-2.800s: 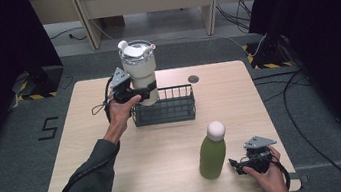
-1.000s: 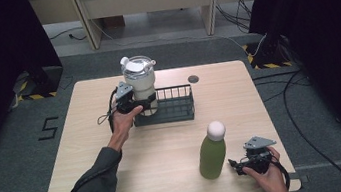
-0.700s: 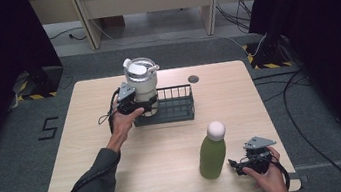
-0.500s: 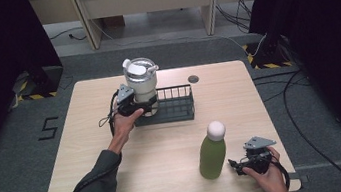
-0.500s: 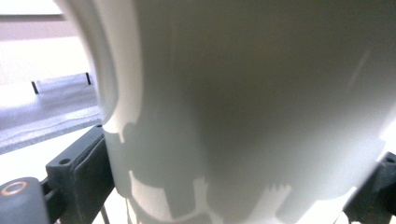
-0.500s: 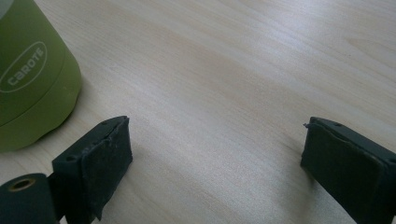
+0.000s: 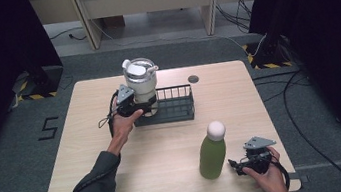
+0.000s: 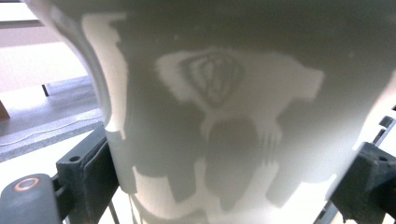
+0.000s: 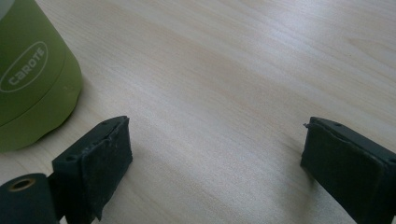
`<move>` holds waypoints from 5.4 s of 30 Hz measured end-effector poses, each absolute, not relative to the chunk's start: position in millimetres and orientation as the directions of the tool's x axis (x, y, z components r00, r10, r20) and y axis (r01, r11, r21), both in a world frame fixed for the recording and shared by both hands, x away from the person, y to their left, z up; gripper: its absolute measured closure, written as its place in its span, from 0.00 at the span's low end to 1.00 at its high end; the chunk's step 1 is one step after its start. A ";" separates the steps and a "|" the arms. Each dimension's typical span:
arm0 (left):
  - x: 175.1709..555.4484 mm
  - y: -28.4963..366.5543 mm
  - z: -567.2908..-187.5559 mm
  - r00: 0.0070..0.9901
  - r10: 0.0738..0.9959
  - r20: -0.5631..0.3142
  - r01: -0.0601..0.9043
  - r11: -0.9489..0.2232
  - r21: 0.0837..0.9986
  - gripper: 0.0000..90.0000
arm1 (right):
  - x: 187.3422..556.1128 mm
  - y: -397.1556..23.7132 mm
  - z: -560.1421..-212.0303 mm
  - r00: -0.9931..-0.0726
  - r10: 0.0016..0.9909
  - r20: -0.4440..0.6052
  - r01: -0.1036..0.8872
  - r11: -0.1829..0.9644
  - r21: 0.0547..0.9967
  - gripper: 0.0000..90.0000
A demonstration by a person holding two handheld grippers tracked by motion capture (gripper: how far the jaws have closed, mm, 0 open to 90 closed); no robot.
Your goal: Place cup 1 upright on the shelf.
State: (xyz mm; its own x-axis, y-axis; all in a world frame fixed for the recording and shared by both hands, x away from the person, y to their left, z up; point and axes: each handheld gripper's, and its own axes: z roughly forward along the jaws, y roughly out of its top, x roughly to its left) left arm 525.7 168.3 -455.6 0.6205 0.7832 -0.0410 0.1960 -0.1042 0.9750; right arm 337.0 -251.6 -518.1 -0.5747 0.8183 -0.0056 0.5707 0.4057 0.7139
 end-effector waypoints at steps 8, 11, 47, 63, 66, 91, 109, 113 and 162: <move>524.3 167.1 -454.5 0.610 0.791 -0.049 0.195 -0.090 0.977 0.10 | 337.0 -251.6 -518.1 -0.576 0.818 -0.005 0.571 0.406 0.714 0.10; 524.6 168.4 -453.5 0.612 0.788 -0.066 0.205 -0.077 0.976 0.10 | 337.0 -251.5 -518.1 -0.576 0.818 -0.005 0.570 0.406 0.714 0.10; 512.3 177.2 -457.9 0.609 0.790 -0.072 0.209 -0.072 0.975 0.11 | 337.1 -251.5 -518.2 -0.576 0.818 -0.005 0.570 0.406 0.714 0.10; 494.5 184.8 -453.9 0.617 0.781 -0.094 0.233 -0.067 0.970 0.11 | 337.1 -251.1 -518.2 -0.575 0.818 -0.005 0.571 0.406 0.714 0.09; 490.2 187.5 -452.1 0.623 0.776 -0.099 0.236 -0.065 0.970 0.14 | 337.2 -251.0 -518.2 -0.574 0.819 -0.005 0.572 0.405 0.713 0.09; 447.8 201.9 -451.7 0.656 0.741 -0.143 0.278 -0.062 0.959 0.16 | 337.5 -250.7 -518.5 -0.576 0.817 -0.008 0.568 0.408 0.715 0.09; 414.8 212.1 -462.1 0.675 0.732 -0.096 0.269 -0.123 0.955 0.16 | 337.6 -250.1 -518.5 -0.574 0.819 -0.008 0.569 0.406 0.715 0.09; 410.8 215.1 -464.5 0.676 0.731 -0.092 0.271 -0.130 0.954 0.16 | 337.6 -250.1 -518.5 -0.574 0.819 -0.008 0.569 0.406 0.715 0.08; 346.6 256.6 -506.5 0.680 0.729 -0.070 0.399 -0.288 0.870 0.16 | 337.0 -249.3 -518.4 -0.576 0.817 -0.008 0.569 0.408 0.714 0.08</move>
